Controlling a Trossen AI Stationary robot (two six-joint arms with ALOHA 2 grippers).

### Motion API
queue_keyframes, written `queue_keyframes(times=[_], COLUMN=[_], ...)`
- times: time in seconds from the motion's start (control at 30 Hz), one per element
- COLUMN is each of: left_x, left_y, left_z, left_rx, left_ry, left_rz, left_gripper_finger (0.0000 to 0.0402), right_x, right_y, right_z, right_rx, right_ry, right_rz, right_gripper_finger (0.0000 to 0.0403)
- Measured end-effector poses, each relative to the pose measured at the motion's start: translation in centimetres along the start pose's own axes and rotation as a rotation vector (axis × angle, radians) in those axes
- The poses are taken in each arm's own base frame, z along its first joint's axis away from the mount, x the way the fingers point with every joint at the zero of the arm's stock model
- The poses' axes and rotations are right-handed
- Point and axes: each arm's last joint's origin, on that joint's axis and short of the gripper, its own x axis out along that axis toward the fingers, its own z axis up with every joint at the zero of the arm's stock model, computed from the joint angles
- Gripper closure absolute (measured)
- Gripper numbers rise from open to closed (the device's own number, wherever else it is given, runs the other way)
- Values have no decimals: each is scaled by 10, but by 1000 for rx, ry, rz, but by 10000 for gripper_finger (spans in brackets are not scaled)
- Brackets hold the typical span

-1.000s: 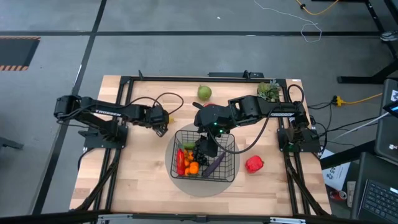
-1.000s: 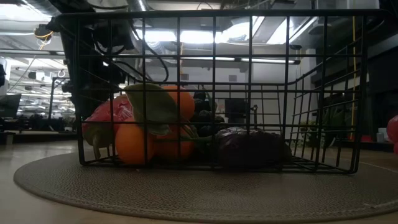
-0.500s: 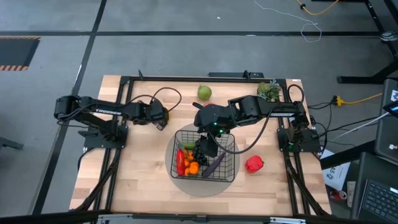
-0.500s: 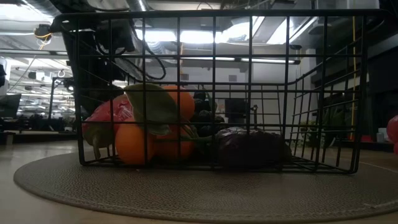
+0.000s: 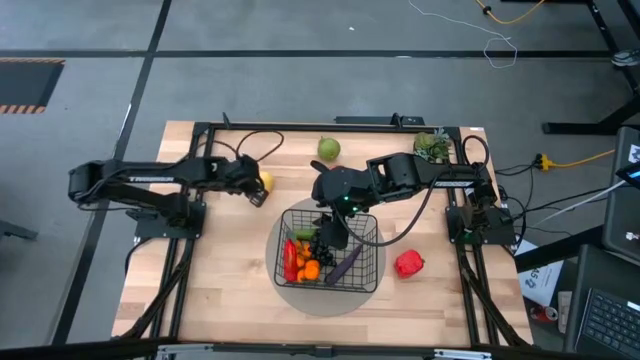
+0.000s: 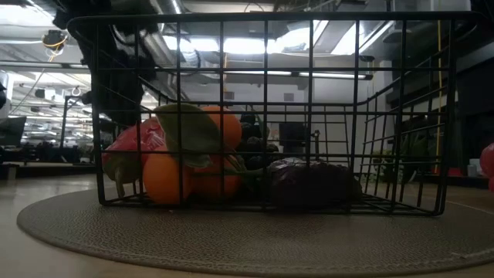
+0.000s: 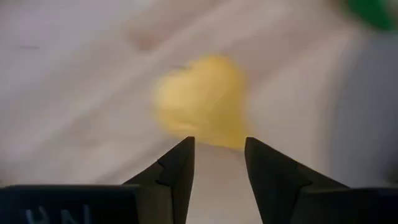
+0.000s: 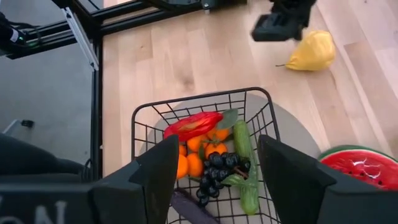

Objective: Build produce basket
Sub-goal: Put the yellow pear into the black wire basket

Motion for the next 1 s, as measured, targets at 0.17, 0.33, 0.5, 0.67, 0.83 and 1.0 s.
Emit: queue_keyframes(times=[0.17,0.33,0.5,0.67,0.83,1.0], left_x=[-10,1,16,35,50,57], left_y=[-8,-17,-28,-35,-36,-35], left_z=[1,-3,-4,-13,-16,-19], left_rx=[-13,27,41,77,86,91], left_ry=[76,89,122,196,222,248], left_rz=[-266,-232,-257,-211,-144,-108], left_gripper_finger=[265,265,265,265,265,265], right_x=[0,0,0,0,0,0], right_y=[0,0,1,2,3,3], right_z=[0,1,3,3,3,4], right_rx=[-28,-47,-45,-44,-44,-44], right_ry=[-1,-15,-32,-36,-36,-41], right_rz=[-1,3,9,13,15,18], right_gripper_finger=[183,183,183,183,183,182])
